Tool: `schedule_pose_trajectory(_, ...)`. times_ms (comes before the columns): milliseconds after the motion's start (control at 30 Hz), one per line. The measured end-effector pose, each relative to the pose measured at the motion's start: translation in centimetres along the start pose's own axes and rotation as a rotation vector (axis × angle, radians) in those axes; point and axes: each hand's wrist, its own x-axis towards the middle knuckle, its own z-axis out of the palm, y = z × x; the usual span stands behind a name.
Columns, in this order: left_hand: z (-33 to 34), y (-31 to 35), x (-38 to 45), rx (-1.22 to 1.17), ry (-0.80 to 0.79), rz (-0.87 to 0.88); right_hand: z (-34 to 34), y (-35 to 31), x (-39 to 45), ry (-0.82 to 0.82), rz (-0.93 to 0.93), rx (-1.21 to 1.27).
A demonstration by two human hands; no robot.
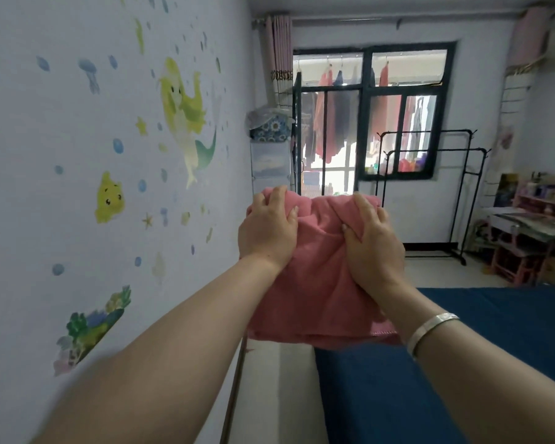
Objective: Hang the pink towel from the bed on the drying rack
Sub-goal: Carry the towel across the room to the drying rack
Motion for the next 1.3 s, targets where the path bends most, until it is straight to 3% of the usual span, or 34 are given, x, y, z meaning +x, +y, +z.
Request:
schedule_pose_trajectory(233, 12.3, -6.0, 14.3, -0.06, -0.01, 0.008, 12.1, 5.5, 13.0, 0.028, 0.0, -0.051)
schedule_pose_trajectory(433, 23.6, -8.1, 22.8, -0.128, -0.055, 0.048, 19.9, 12.6, 21.6, 0.056, 0.052, -0.147)
schedule_pose_trajectory(833, 43.0, -13.6, 40.3, -0.084, -0.058, 0.064, 36.7, 24.5, 39.1, 0.02, 0.048, -0.114)
schedule_pose_trajectory(1300, 65.9, -24.8, 58.7, -0.175, -0.141, 0.14, 57.4, 34.9, 54.7, 0.046, 0.136, -0.209)
